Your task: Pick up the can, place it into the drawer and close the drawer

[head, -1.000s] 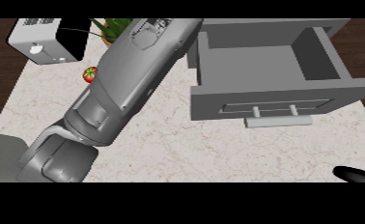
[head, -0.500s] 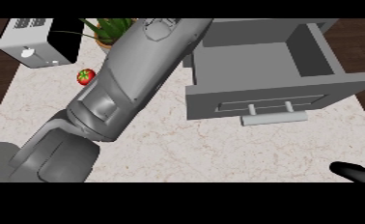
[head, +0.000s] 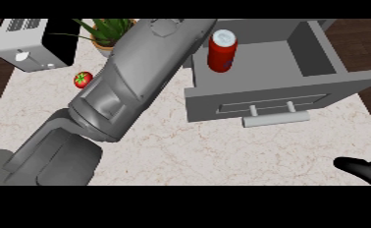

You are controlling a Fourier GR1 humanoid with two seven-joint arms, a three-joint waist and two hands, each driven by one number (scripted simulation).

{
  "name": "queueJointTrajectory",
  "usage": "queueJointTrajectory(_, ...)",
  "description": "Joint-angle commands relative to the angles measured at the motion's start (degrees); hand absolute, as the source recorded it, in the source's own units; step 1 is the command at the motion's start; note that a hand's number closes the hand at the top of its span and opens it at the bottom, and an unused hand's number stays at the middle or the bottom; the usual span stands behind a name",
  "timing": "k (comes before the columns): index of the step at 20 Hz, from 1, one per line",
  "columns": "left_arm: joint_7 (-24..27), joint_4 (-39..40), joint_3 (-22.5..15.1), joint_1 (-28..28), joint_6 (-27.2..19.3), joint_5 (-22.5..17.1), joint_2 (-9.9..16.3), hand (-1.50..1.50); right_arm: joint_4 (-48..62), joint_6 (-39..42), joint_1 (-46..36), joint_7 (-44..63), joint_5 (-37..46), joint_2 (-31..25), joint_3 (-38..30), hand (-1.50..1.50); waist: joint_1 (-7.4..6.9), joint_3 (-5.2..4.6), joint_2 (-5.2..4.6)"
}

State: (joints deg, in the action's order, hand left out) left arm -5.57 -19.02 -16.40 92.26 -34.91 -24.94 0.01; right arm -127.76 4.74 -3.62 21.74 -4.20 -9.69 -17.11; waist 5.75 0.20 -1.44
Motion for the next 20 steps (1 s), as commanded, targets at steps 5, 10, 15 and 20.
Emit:
queueJointTrajectory(5, 1.1, 1.5, -0.7, 1.4, -3.2, -3.7, 0.0, -1.5, 1.4, 3.0, -1.5, -5.3, 5.8, -3.5, 2.6, -1.5, 0.39, 0.03, -0.21)
queueJointTrajectory(10, 4.1, 0.6, 0.2, -0.3, -2.0, -6.9, 0.0, -1.5, 3.9, 2.4, -5.8, -7.9, 16.0, -5.6, 8.1, -1.5, -0.34, -0.06, -0.52)
queueJointTrajectory(15, 5.7, 0.7, 0.8, -0.8, -1.9, -9.3, 0.0, -1.5, 8.9, 2.2, -9.0, -10.1, 25.2, -8.6, 11.8, -1.5, -1.55, -0.08, -0.35)
queueJointTrajectory(20, 4.1, 2.3, 0.9, 3.3, -2.7, -9.1, 0.0, -1.5, 17.1, -0.8, -10.7, -14.9, 36.4, -8.8, 17.9, -1.5, -3.25, -0.06, -0.08)
